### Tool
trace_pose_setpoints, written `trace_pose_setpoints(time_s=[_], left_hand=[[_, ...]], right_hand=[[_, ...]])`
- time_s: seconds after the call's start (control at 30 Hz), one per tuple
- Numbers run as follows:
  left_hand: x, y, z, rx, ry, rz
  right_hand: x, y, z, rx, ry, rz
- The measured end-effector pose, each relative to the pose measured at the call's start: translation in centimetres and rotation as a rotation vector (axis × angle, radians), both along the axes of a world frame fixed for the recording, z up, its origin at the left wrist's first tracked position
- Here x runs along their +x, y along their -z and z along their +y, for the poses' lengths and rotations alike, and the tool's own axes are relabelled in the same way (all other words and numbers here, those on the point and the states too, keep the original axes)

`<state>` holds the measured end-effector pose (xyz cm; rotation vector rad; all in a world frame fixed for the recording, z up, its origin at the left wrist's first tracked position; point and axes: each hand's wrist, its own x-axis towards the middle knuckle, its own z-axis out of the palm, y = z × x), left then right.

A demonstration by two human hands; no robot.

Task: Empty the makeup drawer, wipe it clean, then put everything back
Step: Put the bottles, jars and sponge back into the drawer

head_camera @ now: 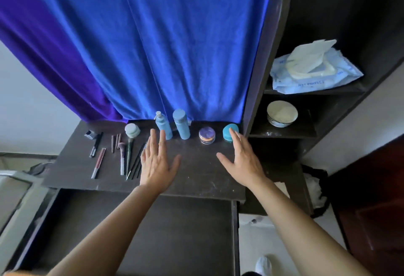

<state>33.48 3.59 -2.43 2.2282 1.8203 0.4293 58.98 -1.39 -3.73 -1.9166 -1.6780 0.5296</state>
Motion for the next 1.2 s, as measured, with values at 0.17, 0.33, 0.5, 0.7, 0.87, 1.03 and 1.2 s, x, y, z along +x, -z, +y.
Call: trace_pose_setpoints(time_s=[0.17,0.33,0.5,0.7,0.87,1.03,1.2], left_hand=[[-7.3,-2.5,1.7,0.001,0.056,-0.080],[-12.1,-4.0,2.3,0.000,0.083,-0.193],[-13.3,-3.5,4.5,-0.062,0.124,-0.233],[-11.5,-1.7,7.9,-0.155,0.094,-0.284],[-9.8,1.3,12.1,-0.232,0.024,-0.282],[-7.5,5.7,16.4,-0.285,0.057,-0.253],[-5.2,8.3,19.1,-0.407,-0.008,-0.410]], right_hand=[[-7.7,-2.3,-0.5,-0.002,0.167,-0.017],[-14.3,-4.5,0.1,0.044,0.174,-0.007],[-15.8,-5.3,1.5,0.042,0.196,-0.035],[-14.9,-1.8,5.8,0.028,0.247,0.110],[-14.0,2.5,11.9,-0.029,0.242,0.208],[-14.0,6.8,17.1,0.040,0.262,0.268],[-14.1,9.7,19.5,0.096,0.251,0.306]])
